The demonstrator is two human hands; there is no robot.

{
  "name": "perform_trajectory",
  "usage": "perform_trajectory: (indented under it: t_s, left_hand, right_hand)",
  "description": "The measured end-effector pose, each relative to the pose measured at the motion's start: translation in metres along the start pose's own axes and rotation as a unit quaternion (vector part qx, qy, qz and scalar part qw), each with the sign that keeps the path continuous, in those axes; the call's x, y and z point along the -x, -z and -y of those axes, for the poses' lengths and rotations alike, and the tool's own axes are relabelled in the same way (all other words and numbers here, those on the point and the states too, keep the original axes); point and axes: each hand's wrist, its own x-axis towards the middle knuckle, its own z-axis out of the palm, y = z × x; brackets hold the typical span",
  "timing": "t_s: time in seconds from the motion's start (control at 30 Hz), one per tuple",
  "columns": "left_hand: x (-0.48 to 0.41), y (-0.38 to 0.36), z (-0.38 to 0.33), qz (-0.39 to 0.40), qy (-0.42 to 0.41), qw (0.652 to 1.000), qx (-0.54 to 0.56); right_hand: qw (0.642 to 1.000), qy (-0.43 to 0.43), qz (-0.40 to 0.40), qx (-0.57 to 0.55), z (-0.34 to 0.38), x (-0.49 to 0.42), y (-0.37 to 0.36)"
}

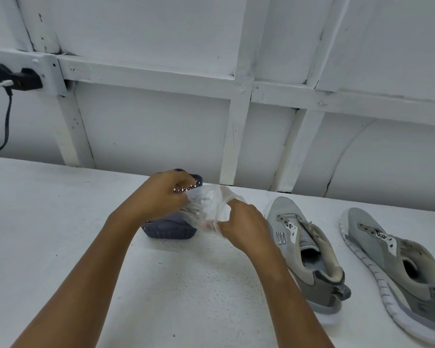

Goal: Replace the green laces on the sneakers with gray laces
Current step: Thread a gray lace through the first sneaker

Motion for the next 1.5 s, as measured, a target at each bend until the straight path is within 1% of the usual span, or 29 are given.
perform_trajectory:
  t_s: [0.03,0.1,0.13,0.2,0.27,0.3,0.37,0.4,0.47,0.53,0.63,0.73,0.8,0.87,0.93,0.97,1.0,1.03,1.1,1.13,1.17,1.2,1.23,1.3,1.33,1.37,1.4,1.43,1.5]
  left_hand:
    - [-0.002,-0.004,0.005,0.030,0.014,0.999,-0.033]
    - [-0.003,-0.012,0.010,0.058,0.049,0.997,-0.032]
    - [-0.003,-0.016,0.009,0.045,0.061,0.997,-0.010]
    - [-0.006,-0.021,0.007,-0.015,0.082,0.996,0.026]
    - [-0.011,-0.024,0.007,-0.034,0.116,0.993,0.014]
    - [-0.014,-0.025,0.010,-0.018,0.133,0.991,-0.006]
    - [-0.020,-0.028,0.015,0.028,0.158,0.986,-0.039]
    - [-0.023,-0.030,0.016,0.046,0.164,0.985,-0.039]
    - [-0.026,-0.034,0.020,0.062,0.163,0.985,-0.013]
    - [-0.025,-0.037,0.019,0.054,0.154,0.986,0.022]
    - [-0.026,-0.037,0.011,0.026,0.130,0.988,0.074]
    - [-0.029,-0.033,0.006,0.002,0.109,0.992,0.065]
    - [-0.030,-0.032,0.007,-0.013,0.108,0.991,0.081]
    - [-0.030,-0.030,0.010,-0.039,0.106,0.991,0.076]
    - [-0.032,-0.027,0.014,-0.087,0.114,0.987,0.066]
    - [-0.033,-0.026,0.018,-0.109,0.121,0.985,0.063]
    - [-0.034,-0.025,0.021,-0.125,0.129,0.982,0.059]
    - [-0.035,-0.024,0.025,-0.135,0.136,0.980,0.057]
    - [-0.038,-0.024,0.034,-0.151,0.148,0.976,0.060]
    - [-0.039,-0.025,0.037,-0.159,0.153,0.973,0.068]
    - [-0.039,-0.026,0.039,-0.166,0.156,0.971,0.078]
    - [-0.039,-0.027,0.041,-0.171,0.158,0.969,0.088]
    - [-0.040,-0.029,0.042,-0.175,0.157,0.967,0.096]
    - [-0.042,-0.030,0.042,-0.182,0.152,0.965,0.111]
    - [-0.043,-0.030,0.042,-0.183,0.150,0.964,0.118]
    - [-0.044,-0.031,0.041,-0.185,0.146,0.964,0.124]
    - [-0.046,-0.031,0.041,-0.185,0.144,0.963,0.130]
    - [-0.047,-0.032,0.040,-0.185,0.141,0.963,0.134]
    - [-0.049,-0.032,0.040,-0.182,0.135,0.964,0.137]
  right_hand:
    - [1.000,-0.001,-0.002,-0.014,-0.004,0.000,-0.002]
    - [1.000,-0.008,-0.004,-0.019,-0.011,-0.001,-0.005]
    - [1.000,-0.010,-0.001,-0.018,-0.014,-0.001,-0.007]
    - [1.000,-0.006,-0.002,-0.025,-0.018,0.000,-0.010]
    - [0.998,-0.001,0.001,-0.068,-0.019,0.003,-0.011]
    - [0.997,-0.003,0.003,-0.072,-0.020,0.005,-0.013]
    - [0.999,-0.006,-0.004,-0.033,-0.027,0.002,-0.019]
    - [1.000,-0.014,-0.003,-0.021,-0.029,0.000,-0.021]
    - [0.999,-0.013,0.029,-0.037,-0.029,-0.002,-0.023]
    - [0.995,-0.006,0.051,-0.083,-0.027,-0.003,-0.024]
    - [0.980,-0.016,0.041,-0.194,-0.025,-0.010,-0.024]
    - [0.960,-0.029,0.112,-0.254,-0.022,-0.016,-0.023]
    - [0.945,-0.016,0.070,-0.320,-0.022,-0.014,-0.019]
    - [0.923,-0.024,0.031,-0.382,-0.020,-0.007,-0.013]
    - [0.880,-0.029,0.008,-0.474,-0.021,-0.002,-0.007]
    - [0.848,-0.028,0.004,-0.529,-0.022,0.000,-0.004]
    - [0.804,-0.033,0.002,-0.594,-0.025,-0.001,-0.001]
    - [0.741,-0.040,0.002,-0.670,-0.028,-0.001,0.003]
    - [0.598,-0.068,-0.006,-0.798,-0.036,-0.002,0.010]
    - [0.555,-0.088,-0.014,-0.827,-0.040,-0.002,0.011]
    - [0.548,-0.112,-0.019,-0.829,-0.043,-0.002,0.011]
    - [0.576,-0.137,-0.021,-0.806,-0.046,-0.003,0.010]
    - [0.632,-0.153,-0.018,-0.760,-0.048,-0.003,0.010]
    - [0.788,-0.153,0.026,-0.595,-0.051,-0.001,0.009]
    - [0.856,-0.140,0.069,-0.492,-0.051,0.000,0.008]
    - [0.902,-0.121,0.116,-0.397,-0.051,0.002,0.005]
    - [0.926,-0.095,0.155,-0.330,-0.050,0.004,0.001]
    - [0.937,-0.074,0.173,-0.294,-0.049,0.006,-0.003]
    - [0.940,-0.063,0.135,-0.306,-0.044,0.008,-0.009]
